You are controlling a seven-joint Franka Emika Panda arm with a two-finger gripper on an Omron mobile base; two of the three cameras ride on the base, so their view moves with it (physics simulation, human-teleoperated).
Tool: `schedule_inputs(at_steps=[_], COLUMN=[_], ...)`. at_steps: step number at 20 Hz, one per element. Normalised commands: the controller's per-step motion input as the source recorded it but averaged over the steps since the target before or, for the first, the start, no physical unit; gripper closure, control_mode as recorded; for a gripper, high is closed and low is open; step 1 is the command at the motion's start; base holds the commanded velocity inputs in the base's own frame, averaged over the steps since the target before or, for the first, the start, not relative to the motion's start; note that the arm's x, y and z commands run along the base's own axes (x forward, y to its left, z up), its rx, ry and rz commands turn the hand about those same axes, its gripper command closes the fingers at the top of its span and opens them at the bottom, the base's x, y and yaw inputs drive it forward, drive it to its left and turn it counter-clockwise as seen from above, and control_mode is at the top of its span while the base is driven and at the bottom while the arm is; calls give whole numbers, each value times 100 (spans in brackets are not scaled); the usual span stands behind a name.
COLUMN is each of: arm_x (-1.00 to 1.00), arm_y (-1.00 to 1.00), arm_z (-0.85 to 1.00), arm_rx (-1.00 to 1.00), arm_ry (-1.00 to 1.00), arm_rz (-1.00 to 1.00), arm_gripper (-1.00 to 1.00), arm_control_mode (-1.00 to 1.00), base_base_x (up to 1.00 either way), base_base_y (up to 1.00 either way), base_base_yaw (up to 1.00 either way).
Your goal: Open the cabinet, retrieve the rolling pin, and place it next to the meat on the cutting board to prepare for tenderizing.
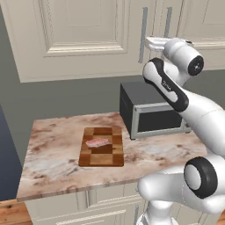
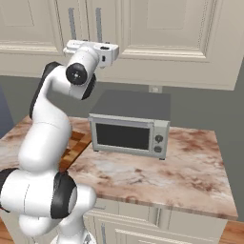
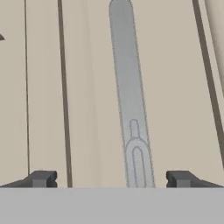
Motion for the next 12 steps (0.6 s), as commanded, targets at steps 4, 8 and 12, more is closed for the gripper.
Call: schedule_inputs(at_steps=[4,8,12], arm_x=[51,52,52], arm_y=[0,0,3], arm_z=[-3,-2,-5], arm_rx=[0,0,0], arm_ry=[0,0,0], arm_rz=[7,6,4], arm_gripper=[-100,-100,100], arm_control_mode=[-100,-100,-100], base_base_x=[0,0,0], base_base_y=[0,0,0], base_base_yaw=[0,0,0])
